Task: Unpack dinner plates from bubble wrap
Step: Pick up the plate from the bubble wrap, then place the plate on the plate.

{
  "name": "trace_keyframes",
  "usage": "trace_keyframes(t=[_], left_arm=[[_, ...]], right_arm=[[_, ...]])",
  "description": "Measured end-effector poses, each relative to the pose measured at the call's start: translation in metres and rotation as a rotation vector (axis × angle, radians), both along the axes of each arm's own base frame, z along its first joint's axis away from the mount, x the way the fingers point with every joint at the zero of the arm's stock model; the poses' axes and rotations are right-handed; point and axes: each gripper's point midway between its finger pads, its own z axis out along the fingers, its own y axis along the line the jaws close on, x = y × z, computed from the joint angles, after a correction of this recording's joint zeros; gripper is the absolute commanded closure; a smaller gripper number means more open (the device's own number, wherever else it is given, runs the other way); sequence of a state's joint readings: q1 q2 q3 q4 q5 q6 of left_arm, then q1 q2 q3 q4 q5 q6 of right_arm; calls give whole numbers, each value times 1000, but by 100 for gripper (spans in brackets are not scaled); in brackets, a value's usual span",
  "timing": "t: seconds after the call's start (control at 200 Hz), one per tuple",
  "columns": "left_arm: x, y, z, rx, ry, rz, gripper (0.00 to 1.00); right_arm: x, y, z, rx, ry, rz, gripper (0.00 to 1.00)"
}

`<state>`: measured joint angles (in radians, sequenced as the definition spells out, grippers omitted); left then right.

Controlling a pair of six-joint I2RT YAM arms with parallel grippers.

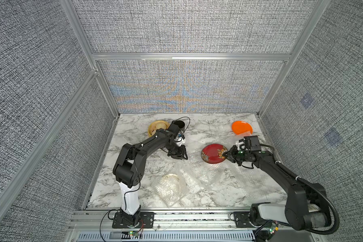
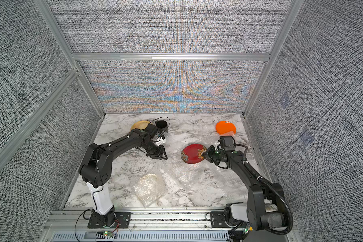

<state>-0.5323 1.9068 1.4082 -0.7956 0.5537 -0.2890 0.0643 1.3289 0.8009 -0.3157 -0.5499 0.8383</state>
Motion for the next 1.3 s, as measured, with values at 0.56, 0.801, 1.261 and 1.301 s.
trace_keyframes(t=[0.56, 0.801, 1.261, 1.301], left_arm=[[4, -3, 35, -31, -32, 21, 47], [4, -2, 36, -24, -23, 32, 43], [10, -3, 49, -16, -33, 45, 35], [11, -2, 50, -11, -37, 44, 35]], right_arm=[[87, -115, 49, 11, -97, -269, 96], [98, -160, 44, -25, -51, -390, 96], [138, -194, 16, -40, -2, -491, 96], [140, -195, 12, -37, 5, -497, 96]])
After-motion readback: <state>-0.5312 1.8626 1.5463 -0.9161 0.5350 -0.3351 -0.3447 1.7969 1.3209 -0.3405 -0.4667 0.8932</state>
